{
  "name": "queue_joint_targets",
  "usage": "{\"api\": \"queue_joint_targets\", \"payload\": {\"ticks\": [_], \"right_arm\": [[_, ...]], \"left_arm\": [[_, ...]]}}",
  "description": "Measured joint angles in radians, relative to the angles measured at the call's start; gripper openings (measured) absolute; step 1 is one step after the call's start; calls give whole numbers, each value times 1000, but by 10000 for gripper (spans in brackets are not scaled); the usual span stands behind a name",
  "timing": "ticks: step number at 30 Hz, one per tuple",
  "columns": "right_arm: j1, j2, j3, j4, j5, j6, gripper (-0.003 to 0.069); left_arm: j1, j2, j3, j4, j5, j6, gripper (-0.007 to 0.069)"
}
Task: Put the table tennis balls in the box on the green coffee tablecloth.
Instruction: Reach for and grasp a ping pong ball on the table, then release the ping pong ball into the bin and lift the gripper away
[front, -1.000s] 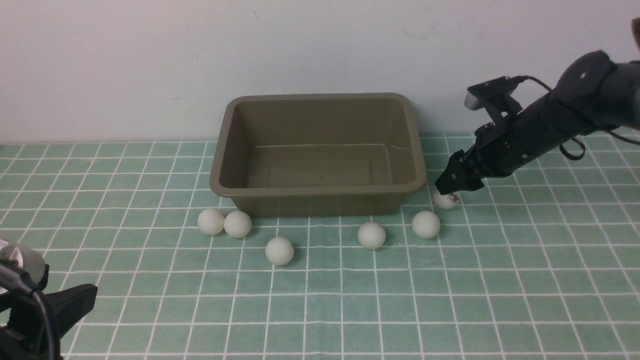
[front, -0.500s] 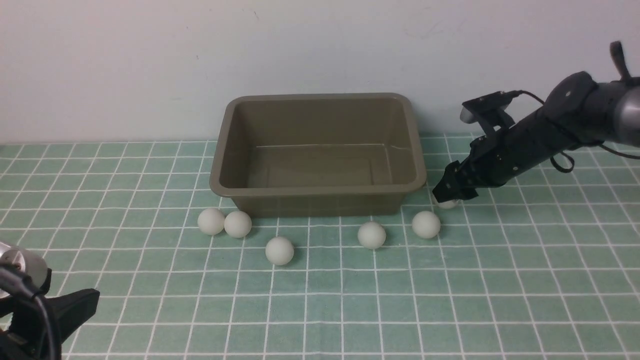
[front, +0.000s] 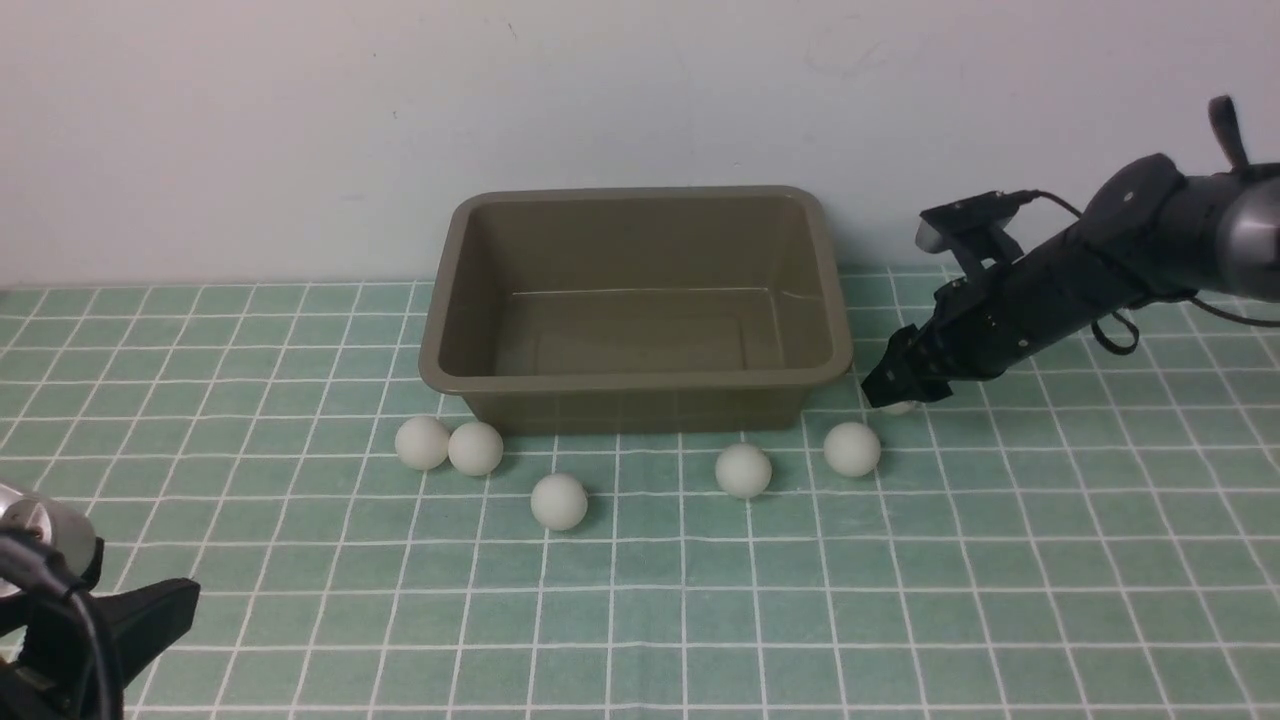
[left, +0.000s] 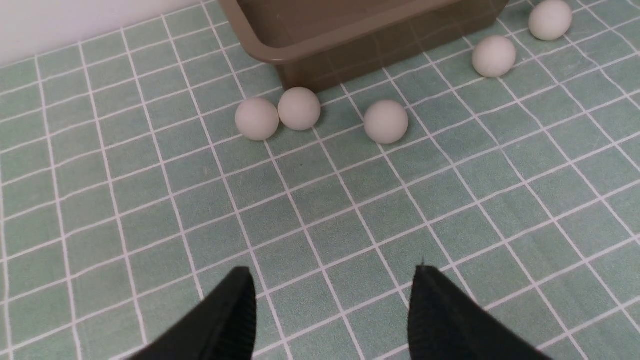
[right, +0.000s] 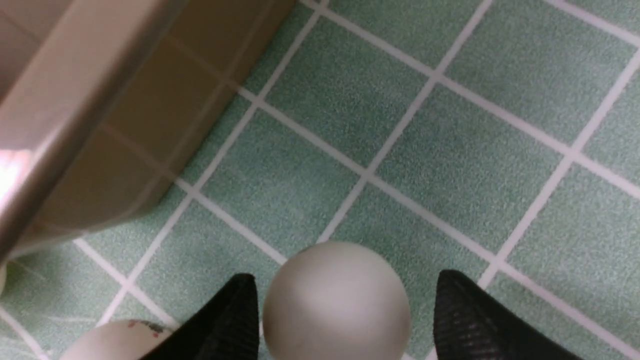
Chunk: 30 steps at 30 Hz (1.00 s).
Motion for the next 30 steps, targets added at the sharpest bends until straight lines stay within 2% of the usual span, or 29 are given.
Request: {"api": "queue_joint_targets", "payload": {"ticks": [8, 16, 23, 30], "right_arm": [[0, -92, -34, -2, 33, -18, 358], [4, -158, -172, 177, 235, -61, 358], [55, -113, -177, 119, 303, -64, 358], [101, -90, -177, 105, 288, -82, 358]], "left_arm": [[0, 0, 0, 0, 2, 0, 373], [0, 0, 0, 0, 6, 0, 373], [0, 0, 0, 0, 13, 0, 373], [0, 0, 0, 0, 22, 0, 373]]}}
